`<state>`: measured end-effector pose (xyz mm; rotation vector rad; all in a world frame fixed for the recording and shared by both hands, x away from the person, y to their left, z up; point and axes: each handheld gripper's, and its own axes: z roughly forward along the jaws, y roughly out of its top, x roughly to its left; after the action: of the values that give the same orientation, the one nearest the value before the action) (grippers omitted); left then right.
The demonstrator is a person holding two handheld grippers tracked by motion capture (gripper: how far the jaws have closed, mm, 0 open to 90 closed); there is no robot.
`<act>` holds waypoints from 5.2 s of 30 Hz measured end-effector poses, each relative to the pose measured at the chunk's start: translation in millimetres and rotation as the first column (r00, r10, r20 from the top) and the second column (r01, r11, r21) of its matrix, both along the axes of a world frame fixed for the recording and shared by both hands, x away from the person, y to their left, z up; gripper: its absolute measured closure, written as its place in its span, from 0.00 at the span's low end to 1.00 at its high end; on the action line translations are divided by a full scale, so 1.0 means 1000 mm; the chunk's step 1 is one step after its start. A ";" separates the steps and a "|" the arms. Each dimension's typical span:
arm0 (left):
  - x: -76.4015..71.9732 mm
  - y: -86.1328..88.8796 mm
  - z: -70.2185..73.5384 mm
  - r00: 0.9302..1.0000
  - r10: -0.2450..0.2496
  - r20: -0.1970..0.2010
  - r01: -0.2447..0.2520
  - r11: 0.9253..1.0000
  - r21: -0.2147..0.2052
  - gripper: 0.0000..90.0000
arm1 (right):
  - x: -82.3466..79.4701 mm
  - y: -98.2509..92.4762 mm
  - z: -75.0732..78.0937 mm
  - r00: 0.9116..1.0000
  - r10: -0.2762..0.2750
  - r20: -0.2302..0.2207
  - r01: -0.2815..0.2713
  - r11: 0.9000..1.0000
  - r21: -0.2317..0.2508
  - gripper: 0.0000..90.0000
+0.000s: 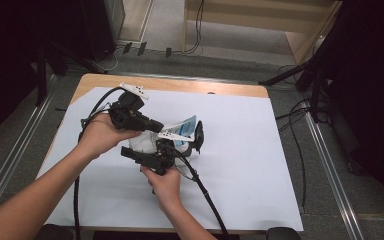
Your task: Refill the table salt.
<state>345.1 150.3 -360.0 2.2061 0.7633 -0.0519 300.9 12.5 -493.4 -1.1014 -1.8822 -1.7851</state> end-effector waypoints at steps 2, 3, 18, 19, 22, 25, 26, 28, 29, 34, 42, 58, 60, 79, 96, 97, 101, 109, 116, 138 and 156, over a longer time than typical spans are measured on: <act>0.000 0.000 0.000 1.000 0.000 0.000 0.000 1.000 0.001 0.99 | 0.000 0.000 0.000 1.000 0.001 -0.001 -0.001 1.000 0.000 0.61; 0.000 0.000 0.000 1.000 0.000 0.000 0.000 1.000 0.001 0.99 | 0.000 0.000 0.000 1.000 0.001 -0.001 -0.001 1.000 0.002 0.61; 0.000 0.000 0.000 1.000 -0.004 0.001 0.004 1.000 -0.003 0.99 | 0.000 0.000 0.000 1.000 0.001 0.002 -0.001 1.000 0.001 0.60; 0.000 0.000 0.000 1.000 -0.004 0.000 0.004 1.000 -0.004 0.99 | 0.000 0.000 0.000 1.000 0.001 0.002 -0.001 1.000 0.001 0.61; 0.000 0.000 0.000 1.000 -0.007 -0.002 0.007 1.000 -0.005 0.99 | 0.000 0.000 0.000 1.000 0.001 0.002 -0.001 1.000 0.005 0.60; 0.000 0.000 0.000 1.000 -0.005 -0.001 0.005 1.000 -0.005 0.99 | 0.000 0.000 0.000 1.000 0.001 0.004 -0.001 1.000 0.004 0.61; 0.000 0.000 0.000 1.000 -0.005 -0.001 0.005 1.000 -0.005 0.99 | 0.000 0.000 0.000 1.000 0.001 0.004 -0.001 1.000 0.003 0.61; 0.000 0.000 0.000 1.000 -0.010 -0.001 0.010 1.000 -0.003 0.99 | 0.000 0.000 0.000 1.000 0.000 0.005 0.000 1.000 0.004 0.61; 0.000 -0.001 0.000 1.000 -0.009 0.000 0.009 1.000 -0.003 0.99 | 0.000 0.000 0.000 1.000 -0.001 0.006 0.001 1.000 0.004 0.61; 0.000 -0.001 0.000 1.000 -0.007 0.001 0.007 1.000 0.000 0.99 | 0.000 0.001 0.000 1.000 0.001 0.002 -0.001 1.000 0.012 0.61; -0.001 0.000 0.000 1.000 -0.001 -0.001 0.001 1.000 0.005 0.99 | -0.001 0.002 -0.001 1.000 -0.001 -0.002 0.001 1.000 0.010 0.61; -0.001 -0.001 0.001 1.000 -0.005 0.003 0.005 1.000 0.001 0.99 | -0.001 0.002 0.000 1.000 -0.002 0.001 0.002 1.000 0.023 0.61; -0.001 -0.002 0.001 1.000 -0.006 0.003 0.006 1.000 -0.002 0.99 | 0.000 0.001 0.000 1.000 -0.002 0.004 0.002 1.000 0.020 0.61; -0.001 -0.004 0.005 1.000 -0.015 0.005 0.015 1.000 0.003 0.99 | 0.000 0.000 0.002 1.000 -0.002 0.010 0.001 0.999 0.045 0.61; 0.000 -0.007 0.007 1.000 -0.021 0.007 0.021 0.999 0.027 0.99 | 0.001 0.000 0.001 1.000 -0.012 0.006 0.011 0.999 0.049 0.61; 0.000 -0.007 0.008 1.000 -0.020 0.006 0.019 0.999 0.030 0.99 | 0.000 0.000 0.002 1.000 -0.013 0.008 0.012 0.999 0.050 0.61; 0.000 -0.007 0.007 1.000 -0.020 0.008 0.020 0.999 0.028 0.99 | 0.000 -0.001 0.002 1.000 -0.014 0.010 0.014 0.999 0.040 0.61; 0.000 -0.005 0.004 1.000 -0.016 0.000 0.016 1.000 0.009 0.99 | 0.000 0.000 0.001 1.000 -0.009 0.000 0.009 0.999 0.041 0.61; 0.000 -0.003 0.003 1.000 -0.019 0.002 0.019 1.000 0.006 0.99 | 0.000 0.001 0.001 1.000 -0.008 0.003 0.008 0.999 0.036 0.61; -0.002 0.005 0.002 1.000 -0.016 -0.013 0.016 1.000 0.022 0.95 | -0.001 -0.002 0.004 1.000 -0.012 0.009 0.012 0.999 0.043 0.62; -0.003 -0.004 0.004 1.000 -0.013 0.008 0.012 0.998 0.065 1.00 | -0.001 -0.001 0.004 1.000 0.002 0.005 -0.003 0.998 0.056 0.58</act>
<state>342.1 145.9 -356.4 2.2709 0.7562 -0.0239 299.7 11.3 -489.1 -1.0758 -1.8240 -1.8288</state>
